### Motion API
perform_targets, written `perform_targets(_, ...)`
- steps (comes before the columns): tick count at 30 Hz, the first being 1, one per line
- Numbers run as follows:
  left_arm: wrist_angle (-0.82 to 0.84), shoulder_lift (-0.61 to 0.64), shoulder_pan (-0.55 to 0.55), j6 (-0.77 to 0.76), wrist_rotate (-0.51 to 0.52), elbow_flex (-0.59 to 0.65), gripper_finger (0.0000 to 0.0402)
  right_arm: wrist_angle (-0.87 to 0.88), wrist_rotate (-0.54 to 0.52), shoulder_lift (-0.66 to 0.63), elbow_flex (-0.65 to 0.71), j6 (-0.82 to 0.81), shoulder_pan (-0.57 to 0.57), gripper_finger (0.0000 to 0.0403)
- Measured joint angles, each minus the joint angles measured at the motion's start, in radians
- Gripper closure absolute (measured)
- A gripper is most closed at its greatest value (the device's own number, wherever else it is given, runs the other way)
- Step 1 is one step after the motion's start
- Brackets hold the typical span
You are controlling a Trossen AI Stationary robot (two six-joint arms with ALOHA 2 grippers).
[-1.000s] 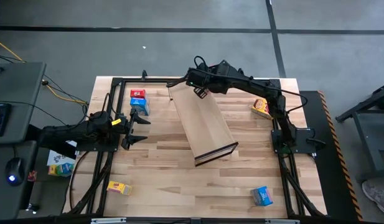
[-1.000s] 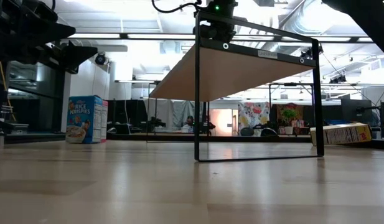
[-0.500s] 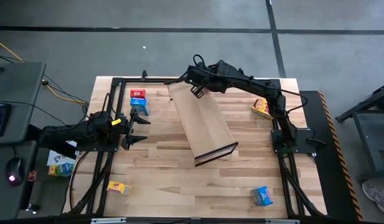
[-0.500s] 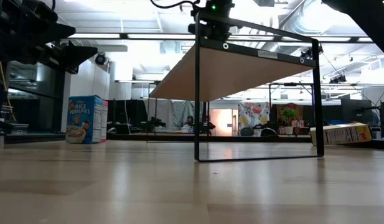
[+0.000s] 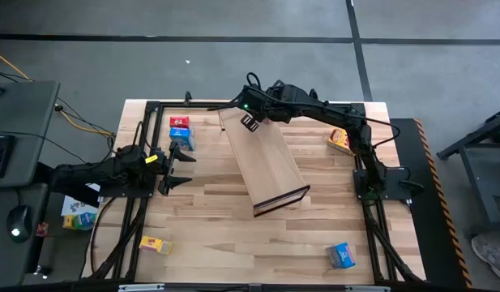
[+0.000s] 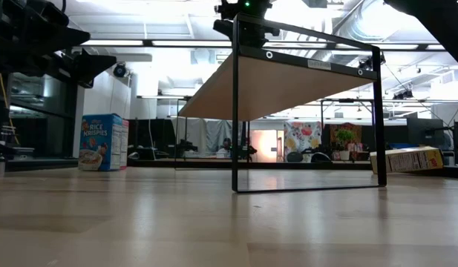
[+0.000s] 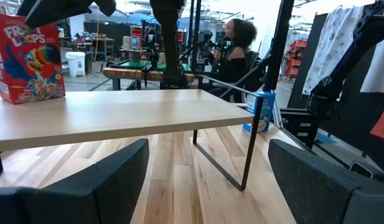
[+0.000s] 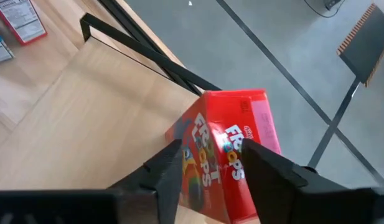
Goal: Stack cereal on shelf
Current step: Put the right red cereal box on the shelf
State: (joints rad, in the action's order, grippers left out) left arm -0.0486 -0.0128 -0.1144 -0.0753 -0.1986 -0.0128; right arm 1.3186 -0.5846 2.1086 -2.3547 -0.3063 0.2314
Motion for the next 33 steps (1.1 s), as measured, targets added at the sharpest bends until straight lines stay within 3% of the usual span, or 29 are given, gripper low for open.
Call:
perform_targets(15, 0.000, 0.000, 0.000, 0.000, 0.000, 0.000, 0.0080, -0.125, 0.022, -0.034, 0.001, 0.148, -0.002, 0.0231)
perform_targets(22, 0.000, 0.000, 0.000, 0.000, 0.000, 0.000, 0.0080, -0.024, -0.029, -0.129, 0.001, 0.152, -0.003, 0.0236)
perform_targets(28, 0.000, 0.000, 0.000, 0.000, 0.000, 0.000, 0.0080, 0.146, -0.123, -0.208, 0.076, 0.052, 0.010, 0.0284)
perform_targets(33, 0.000, 0.000, 0.000, 0.000, 0.000, 0.000, 0.0080, 0.105, -0.147, -0.348, 0.331, -0.005, 0.044, 0.0354)
